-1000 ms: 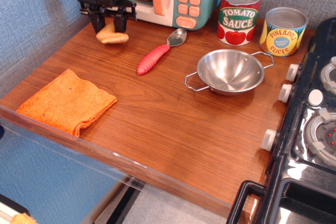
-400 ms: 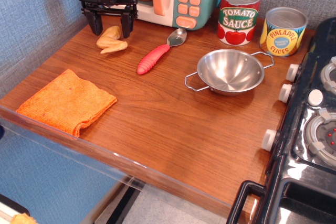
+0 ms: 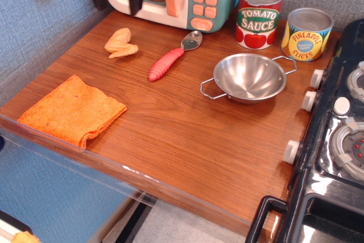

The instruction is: Place chicken wing in front of the microwave

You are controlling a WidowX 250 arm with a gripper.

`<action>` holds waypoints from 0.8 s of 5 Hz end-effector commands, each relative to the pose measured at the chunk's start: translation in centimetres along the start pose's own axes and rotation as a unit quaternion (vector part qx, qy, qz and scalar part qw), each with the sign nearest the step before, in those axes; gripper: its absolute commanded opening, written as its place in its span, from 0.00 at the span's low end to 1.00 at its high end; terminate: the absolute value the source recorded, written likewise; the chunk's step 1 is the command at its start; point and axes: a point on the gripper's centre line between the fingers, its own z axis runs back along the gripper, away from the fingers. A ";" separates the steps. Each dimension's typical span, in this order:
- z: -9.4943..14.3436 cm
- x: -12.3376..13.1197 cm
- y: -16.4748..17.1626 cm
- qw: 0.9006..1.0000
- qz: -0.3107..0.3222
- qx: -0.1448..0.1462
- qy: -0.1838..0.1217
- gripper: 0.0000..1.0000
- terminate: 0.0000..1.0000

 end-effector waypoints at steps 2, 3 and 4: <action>3.0 -2.8 -4.7 0.992 -0.118 0.038 -0.036 1.00 0.00; 3.0 -2.8 -4.7 0.992 -0.118 0.038 -0.036 1.00 0.00; 3.0 -2.8 -4.7 0.992 -0.118 0.038 -0.036 1.00 1.00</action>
